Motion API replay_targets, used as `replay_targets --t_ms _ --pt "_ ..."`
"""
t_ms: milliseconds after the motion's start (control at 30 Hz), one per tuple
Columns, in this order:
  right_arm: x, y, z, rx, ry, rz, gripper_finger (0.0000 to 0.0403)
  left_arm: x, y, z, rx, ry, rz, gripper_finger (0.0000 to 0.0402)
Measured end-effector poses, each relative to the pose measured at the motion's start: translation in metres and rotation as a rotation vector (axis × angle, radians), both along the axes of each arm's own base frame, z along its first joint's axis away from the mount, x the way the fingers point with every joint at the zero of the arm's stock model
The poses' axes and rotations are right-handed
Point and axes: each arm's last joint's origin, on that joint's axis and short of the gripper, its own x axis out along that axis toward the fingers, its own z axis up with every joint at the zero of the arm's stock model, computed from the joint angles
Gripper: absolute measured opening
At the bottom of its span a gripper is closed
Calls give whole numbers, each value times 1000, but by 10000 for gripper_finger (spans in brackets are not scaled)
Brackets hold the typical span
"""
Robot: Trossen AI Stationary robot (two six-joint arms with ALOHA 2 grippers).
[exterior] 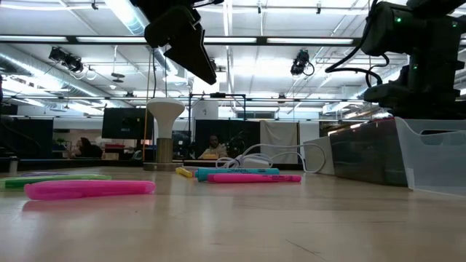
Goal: Pick & Place Markers
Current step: Put the pink mini marker into the black bin
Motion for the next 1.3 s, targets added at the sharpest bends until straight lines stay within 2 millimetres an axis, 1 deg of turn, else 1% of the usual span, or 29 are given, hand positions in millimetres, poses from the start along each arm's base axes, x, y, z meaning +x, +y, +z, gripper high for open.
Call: replay_targets --t_ms 300,367,467,633,800,1067,1300 --pt "0 0 0 -7 -1 25 100 0 0 0 0 0 0 193" --pt "2 0 4 -10 -8 46 100 0 0 0 0 0 1 193" --pt "10 0 17 -38 -49 91 100 0 0 0 -1 0 1 193" --pt "23 -3 48 -173 -118 206 100 0 0 0 -12 -7 12 193" --pt "37 -2 73 -332 -204 364 100 0 -2 -1 -93 -2 -7 193" --pt "61 7 91 -595 -429 572 100 -1 -3 -2 -164 -5 9 193" --pt "79 21 112 -803 -679 712 100 -4 -6 -5 -331 26 38 193"
